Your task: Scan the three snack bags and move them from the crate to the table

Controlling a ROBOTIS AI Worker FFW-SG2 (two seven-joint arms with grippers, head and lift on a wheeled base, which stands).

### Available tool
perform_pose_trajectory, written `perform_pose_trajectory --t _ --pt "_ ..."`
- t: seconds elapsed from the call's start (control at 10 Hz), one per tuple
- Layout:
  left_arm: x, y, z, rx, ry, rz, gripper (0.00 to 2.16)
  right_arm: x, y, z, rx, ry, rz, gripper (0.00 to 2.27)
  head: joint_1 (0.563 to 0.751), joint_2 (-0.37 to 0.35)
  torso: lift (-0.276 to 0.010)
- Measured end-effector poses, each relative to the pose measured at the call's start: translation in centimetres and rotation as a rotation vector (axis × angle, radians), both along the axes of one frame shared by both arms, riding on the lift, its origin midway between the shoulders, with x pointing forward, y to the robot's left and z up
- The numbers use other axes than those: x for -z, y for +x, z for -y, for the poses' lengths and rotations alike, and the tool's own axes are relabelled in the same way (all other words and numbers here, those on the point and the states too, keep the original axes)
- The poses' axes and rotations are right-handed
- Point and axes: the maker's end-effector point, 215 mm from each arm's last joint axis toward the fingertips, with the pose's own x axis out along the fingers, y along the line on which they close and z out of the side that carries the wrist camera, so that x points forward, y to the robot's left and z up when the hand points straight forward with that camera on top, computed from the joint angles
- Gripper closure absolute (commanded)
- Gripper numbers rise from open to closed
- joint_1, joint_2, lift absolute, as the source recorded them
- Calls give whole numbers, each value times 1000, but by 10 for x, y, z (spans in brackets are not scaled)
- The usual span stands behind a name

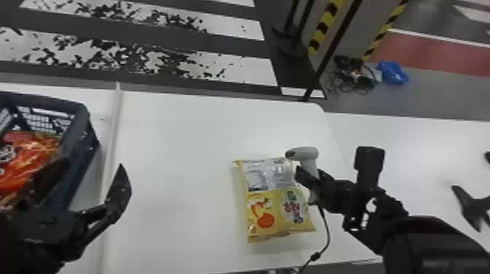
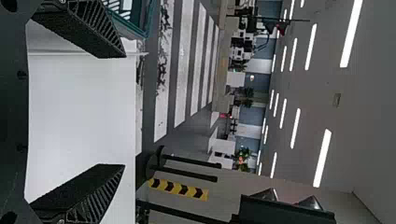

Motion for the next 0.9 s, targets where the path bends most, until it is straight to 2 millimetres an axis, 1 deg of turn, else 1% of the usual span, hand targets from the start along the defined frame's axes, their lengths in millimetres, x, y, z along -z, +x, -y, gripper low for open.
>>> perform_pose_trajectory --t 0.1,0.2,0.4,0.5,0.7,0.9 --pt "0 -1 0 0 0 0 22 3 4 -7 -10 -15 -10 2236 695 -209 -62" --pt "1 -2 0 1 1 -3 22 13 8 -12 -19 -29 -31 2236 695 -199 -62" --pt "5 -4 -5 -6 8 -10 22 34 15 -13 -20 -54 -66 2236 695 -188 -62" --pt "6 -4 -6 -8 9 -12 22 40 17 -12 -19 -63 -74 2236 695 -187 -62" --pt "7 -2 -7 -8 10 -12 22 45 17 -10 -18 -69 -83 2236 695 -187 -62" --pt "7 -1 -6 -8 9 -10 22 43 18 -4 -5 -63 -80 2236 695 -194 -62"
